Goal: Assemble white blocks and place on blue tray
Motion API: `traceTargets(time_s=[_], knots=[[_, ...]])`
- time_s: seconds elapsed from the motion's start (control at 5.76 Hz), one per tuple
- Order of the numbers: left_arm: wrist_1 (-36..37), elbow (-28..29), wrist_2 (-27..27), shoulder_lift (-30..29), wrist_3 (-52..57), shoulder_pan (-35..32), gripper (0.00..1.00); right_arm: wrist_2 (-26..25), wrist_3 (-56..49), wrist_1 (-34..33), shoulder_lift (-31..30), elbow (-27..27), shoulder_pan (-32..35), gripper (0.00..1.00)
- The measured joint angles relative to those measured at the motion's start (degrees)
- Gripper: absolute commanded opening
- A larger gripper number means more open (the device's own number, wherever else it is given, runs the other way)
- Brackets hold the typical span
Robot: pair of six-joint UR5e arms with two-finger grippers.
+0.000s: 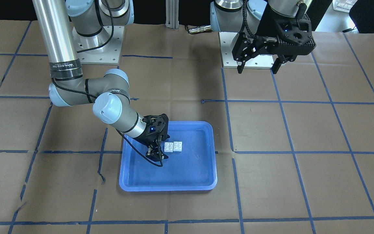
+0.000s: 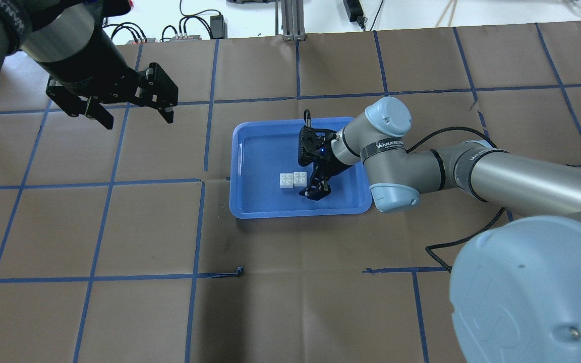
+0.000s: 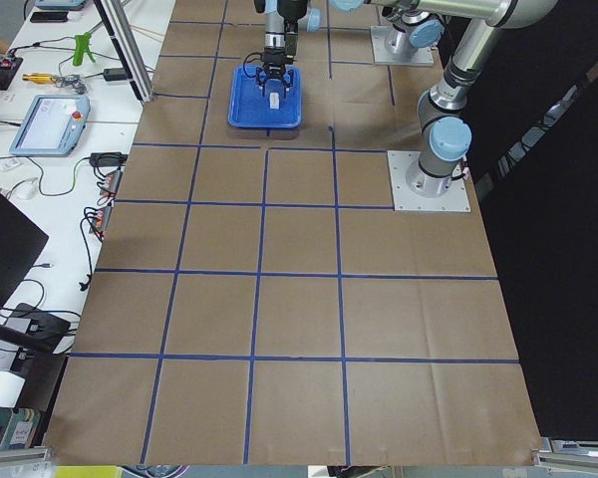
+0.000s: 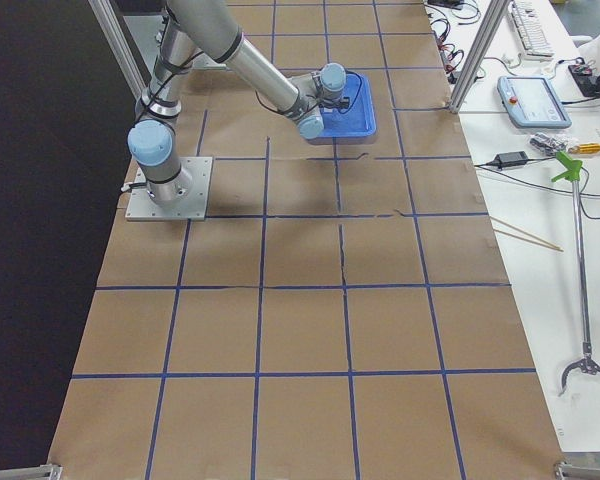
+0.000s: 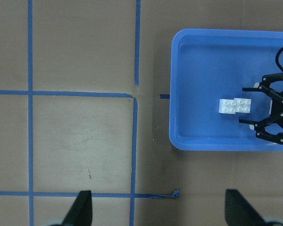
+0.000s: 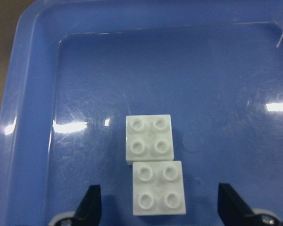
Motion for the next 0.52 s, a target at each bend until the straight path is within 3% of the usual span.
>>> traceTargets(time_s=[0.52], knots=[[0.02, -0.02, -0.02, -0.06, -0.04, 0.0, 0.99, -0.29, 5.83, 0.69, -0.99, -0.13, 0.0, 1.0]])
